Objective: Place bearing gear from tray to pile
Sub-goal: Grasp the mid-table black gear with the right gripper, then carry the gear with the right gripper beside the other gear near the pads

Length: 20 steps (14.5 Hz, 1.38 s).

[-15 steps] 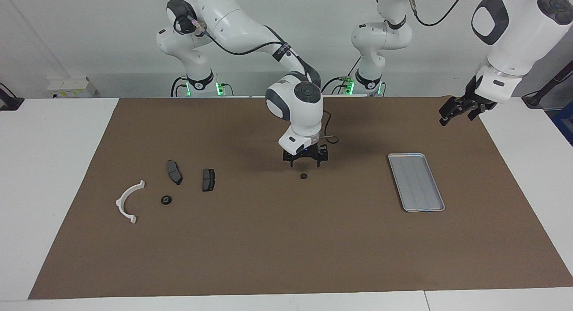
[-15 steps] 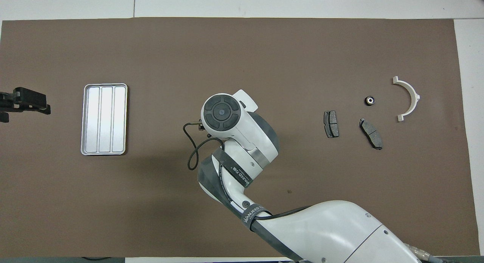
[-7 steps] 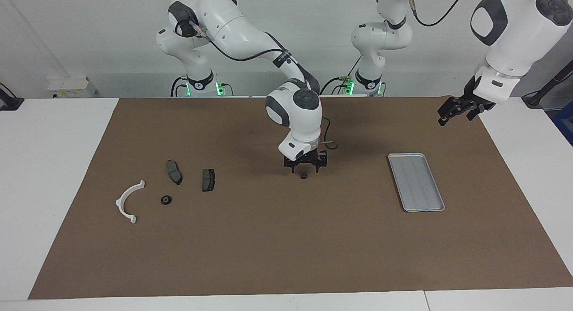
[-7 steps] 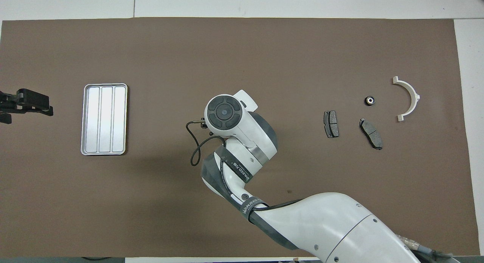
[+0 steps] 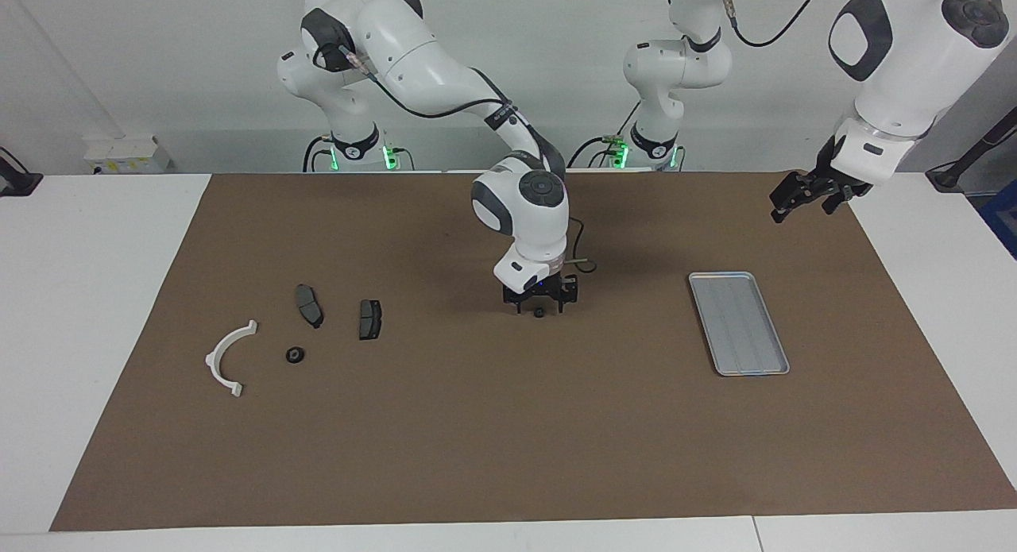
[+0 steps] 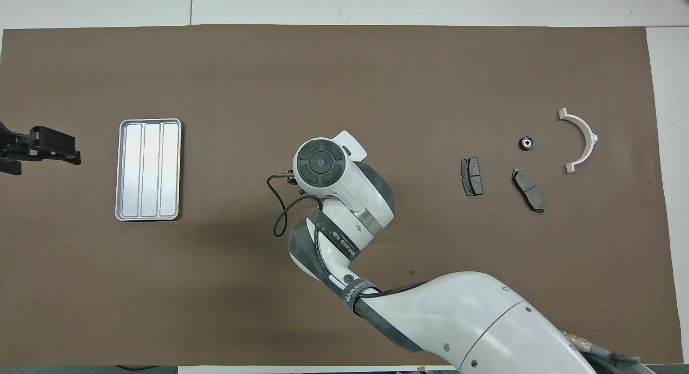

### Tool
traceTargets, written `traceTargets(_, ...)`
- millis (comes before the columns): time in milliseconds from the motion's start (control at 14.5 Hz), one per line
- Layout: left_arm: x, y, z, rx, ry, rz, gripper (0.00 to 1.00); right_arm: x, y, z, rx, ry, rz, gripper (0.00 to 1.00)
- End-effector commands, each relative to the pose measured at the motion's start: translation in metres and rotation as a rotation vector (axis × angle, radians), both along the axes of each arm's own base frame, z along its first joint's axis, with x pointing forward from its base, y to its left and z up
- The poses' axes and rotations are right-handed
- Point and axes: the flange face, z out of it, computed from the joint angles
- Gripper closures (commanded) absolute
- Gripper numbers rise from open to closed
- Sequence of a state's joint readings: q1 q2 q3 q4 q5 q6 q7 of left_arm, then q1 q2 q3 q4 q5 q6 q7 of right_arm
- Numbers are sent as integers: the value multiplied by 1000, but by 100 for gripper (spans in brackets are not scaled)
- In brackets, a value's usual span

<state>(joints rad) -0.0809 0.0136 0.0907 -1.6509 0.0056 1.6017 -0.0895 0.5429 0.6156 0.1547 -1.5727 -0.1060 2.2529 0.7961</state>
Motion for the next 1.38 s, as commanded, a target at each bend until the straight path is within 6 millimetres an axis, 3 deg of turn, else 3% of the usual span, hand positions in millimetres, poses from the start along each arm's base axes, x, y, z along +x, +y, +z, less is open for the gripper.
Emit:
traceTargets(0, -3, -2, 4, -6, 28, -14, 0, -1, -3, -5, -8, -14, 0, 90)
traceTargets(69, -4, -3, 4, -6, 31, -20, 0, -1, -4, -3, -9, -13, 0, 100)
traceTargets(275, -3, -14, 6, -2, 19, -44, 0, 9, -10, 11, -62, -21, 23, 100)
traceTargets(551, -3, -30, 7, -3, 11, -71, 0, 63, -76, 74, -128, 23, 50, 100)
traceTargets(689, -2, -33, 8, -3, 5, -77, 0, 85, -123, 105, -121, 22, 81, 100)
traceTargets(757, -2, -36, 7, -3, 6, -84, 0, 98, -158, 119, -113, 18, 113, 100)
traceTargets(895, -4, -47, 5, 0, 16, -104, 0, 119, -235, 126, -114, 47, 184, 100)
traceTargets(1102, -4, -46, 7, -1, 13, -101, 0, 131, -357, 104, -112, 92, 275, 100)
traceTargets(1308, -5, -46, 8, -1, 5, -96, 0, 110, -422, 66, -108, 36, 340, 100)
